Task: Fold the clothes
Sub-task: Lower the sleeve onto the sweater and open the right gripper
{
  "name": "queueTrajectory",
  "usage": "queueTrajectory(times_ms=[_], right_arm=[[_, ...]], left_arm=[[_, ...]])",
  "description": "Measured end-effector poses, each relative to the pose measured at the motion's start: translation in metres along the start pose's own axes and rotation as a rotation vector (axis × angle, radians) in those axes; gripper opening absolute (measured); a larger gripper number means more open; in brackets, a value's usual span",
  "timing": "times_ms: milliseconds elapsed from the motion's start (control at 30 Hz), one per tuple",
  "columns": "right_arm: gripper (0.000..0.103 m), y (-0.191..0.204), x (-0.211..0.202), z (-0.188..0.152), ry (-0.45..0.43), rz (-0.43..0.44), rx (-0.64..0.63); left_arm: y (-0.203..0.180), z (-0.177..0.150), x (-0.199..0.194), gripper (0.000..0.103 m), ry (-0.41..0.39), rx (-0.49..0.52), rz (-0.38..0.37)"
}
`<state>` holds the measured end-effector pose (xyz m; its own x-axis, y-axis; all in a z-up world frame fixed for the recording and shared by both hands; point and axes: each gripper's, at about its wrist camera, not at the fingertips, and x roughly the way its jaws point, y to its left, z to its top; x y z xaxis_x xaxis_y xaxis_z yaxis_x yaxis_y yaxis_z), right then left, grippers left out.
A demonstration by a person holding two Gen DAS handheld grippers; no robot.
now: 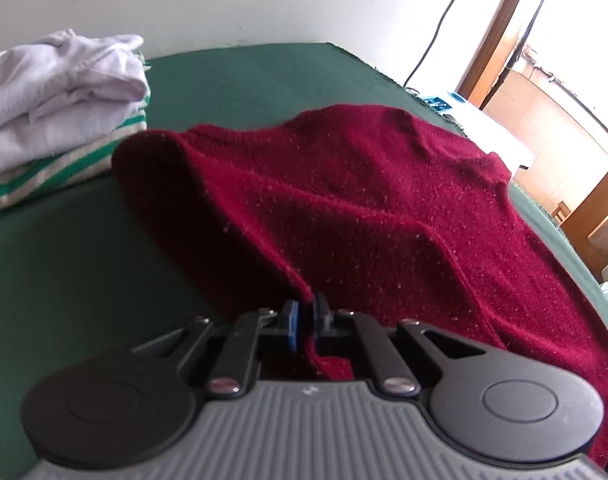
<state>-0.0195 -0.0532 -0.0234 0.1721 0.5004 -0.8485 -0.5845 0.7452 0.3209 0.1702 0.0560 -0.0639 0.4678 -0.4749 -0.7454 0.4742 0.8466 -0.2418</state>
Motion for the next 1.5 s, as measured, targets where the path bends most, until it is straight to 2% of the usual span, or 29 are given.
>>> queueTrajectory(times_ms=[67,133,200,267,300,367,433,467,600,667,733,800,933,1000,1067,1167,1233,1267,1300,1367,1433,1467,1500], right_arm=[[0.022,-0.007,-0.004,-0.001,0.012,0.057,0.063],[0.022,-0.013,-0.019,-0.002,-0.035,0.106,0.100],[0.022,-0.018,-0.031,-0.001,-0.078,0.093,0.113],[0.021,-0.024,-0.027,-0.005,-0.065,0.049,0.135],[0.019,-0.028,-0.020,-0.008,-0.033,0.031,0.158],[0.016,-0.032,-0.012,-0.014,0.013,0.011,0.176],[0.015,-0.032,-0.008,-0.018,0.046,0.001,0.177],[0.016,-0.033,-0.010,-0.015,0.050,0.007,0.184],[0.020,-0.045,-0.015,0.007,-0.039,0.035,0.243],[0.021,-0.052,-0.008,0.013,-0.027,-0.001,0.264],[0.021,-0.055,-0.002,0.010,-0.008,-0.017,0.294],[0.022,-0.058,-0.001,0.005,-0.024,0.003,0.330],[0.022,-0.060,-0.005,-0.004,-0.045,0.014,0.381],[0.023,-0.047,-0.007,-0.005,-0.080,0.010,0.374],[0.025,-0.043,0.000,-0.004,-0.085,-0.017,0.354],[0.024,-0.047,0.008,-0.001,-0.085,-0.030,0.342],[0.026,-0.044,0.003,-0.004,-0.092,-0.039,0.330],[0.027,-0.047,0.000,-0.006,-0.098,-0.039,0.324],[0.031,-0.051,-0.003,-0.005,-0.095,-0.039,0.318],[0.031,-0.047,-0.002,-0.012,-0.092,-0.056,0.300],[0.031,-0.043,-0.002,-0.018,-0.100,-0.073,0.284],[0.031,-0.041,-0.002,-0.019,-0.103,-0.082,0.279],[0.031,-0.038,-0.003,-0.020,-0.102,-0.087,0.274]], left_arm=[[-0.001,0.000,-0.007,0.003,-0.016,0.019,0.006],[-0.003,0.000,-0.019,0.006,-0.044,0.058,0.022],[-0.005,0.000,-0.031,0.019,-0.077,0.107,0.073],[-0.008,0.000,-0.040,0.018,-0.106,0.146,0.138],[-0.010,0.000,-0.044,0.018,-0.121,0.160,0.166],[-0.013,0.003,-0.052,0.018,-0.170,0.171,0.167],[-0.017,0.008,-0.053,0.018,-0.209,0.175,0.135],[-0.018,0.011,-0.049,0.019,-0.218,0.173,0.119],[0.001,0.022,-0.009,0.025,-0.190,0.097,0.155],[0.011,0.028,0.010,0.023,-0.176,0.059,0.173],[0.022,0.033,0.028,0.026,-0.169,0.018,0.183],[0.036,0.034,0.028,0.027,-0.194,-0.033,0.142],[0.041,0.038,0.018,0.026,-0.218,-0.059,0.104],[0.040,0.037,0.020,0.041,-0.213,-0.038,0.133],[0.038,0.034,0.028,0.045,-0.184,-0.018,0.172],[0.031,0.031,0.021,0.044,-0.194,0.002,0.181],[0.020,0.025,0.007,0.045,-0.223,0.002,0.152],[0.012,0.018,-0.002,0.053,-0.241,0.009,0.131],[0.003,0.012,-0.011,0.069,-0.257,0.019,0.112],[-0.020,-0.003,-0.016,0.088,-0.262,0.078,0.096],[-0.038,-0.014,-0.008,0.090,-0.246,0.146,0.108],[-0.046,-0.018,-0.002,0.088,-0.234,0.179,0.118],[-0.051,-0.018,0.007,0.081,-0.209,0.201,0.137]])
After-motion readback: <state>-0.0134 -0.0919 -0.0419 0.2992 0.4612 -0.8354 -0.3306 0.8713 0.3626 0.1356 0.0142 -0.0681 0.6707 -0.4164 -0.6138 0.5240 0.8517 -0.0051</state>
